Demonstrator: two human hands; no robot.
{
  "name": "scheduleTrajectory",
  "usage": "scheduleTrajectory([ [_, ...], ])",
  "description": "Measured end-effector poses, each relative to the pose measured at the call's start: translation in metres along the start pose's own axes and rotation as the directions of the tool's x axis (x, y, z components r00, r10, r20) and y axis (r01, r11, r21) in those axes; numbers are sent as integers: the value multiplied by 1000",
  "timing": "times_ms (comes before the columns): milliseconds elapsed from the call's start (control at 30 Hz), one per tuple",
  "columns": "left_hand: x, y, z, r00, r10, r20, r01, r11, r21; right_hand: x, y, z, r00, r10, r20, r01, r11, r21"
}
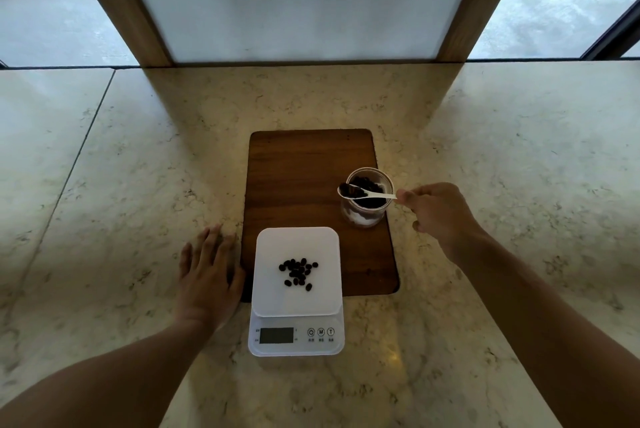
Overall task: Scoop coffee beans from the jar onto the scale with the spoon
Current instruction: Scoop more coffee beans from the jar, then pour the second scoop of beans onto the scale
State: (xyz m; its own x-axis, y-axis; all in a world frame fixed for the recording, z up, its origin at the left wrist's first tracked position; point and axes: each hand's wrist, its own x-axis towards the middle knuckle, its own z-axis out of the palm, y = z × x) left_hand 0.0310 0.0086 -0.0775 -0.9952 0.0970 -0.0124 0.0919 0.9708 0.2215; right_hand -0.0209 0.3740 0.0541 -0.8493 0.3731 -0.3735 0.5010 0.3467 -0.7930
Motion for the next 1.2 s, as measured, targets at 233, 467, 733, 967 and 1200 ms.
scheduleTrajectory([
  [233, 1, -1, 1, 1000, -9, 8, 9, 1000, 2, -28, 5, 26, 988, -38, 153, 44, 998, -38],
  [467, 0, -3, 3, 1000, -20, 16, 20, 1000, 1, -49, 28, 55, 965, 17, 261, -7, 999, -43],
  [733, -1, -2, 1, 1000, -21, 10, 21, 1000, 0, -54, 46, 71, 969, -125, 213, 150, 983, -108],
  [967, -2, 1, -2, 1000, -21, 18, 21, 1000, -10, -59, 51, 74, 973, -158, 167, 153, 987, 41],
  [1200, -1, 0, -2, 1000, -19, 15, 19, 1000, -11, -64, 52, 75, 980, -154, 129, 140, 984, 111],
])
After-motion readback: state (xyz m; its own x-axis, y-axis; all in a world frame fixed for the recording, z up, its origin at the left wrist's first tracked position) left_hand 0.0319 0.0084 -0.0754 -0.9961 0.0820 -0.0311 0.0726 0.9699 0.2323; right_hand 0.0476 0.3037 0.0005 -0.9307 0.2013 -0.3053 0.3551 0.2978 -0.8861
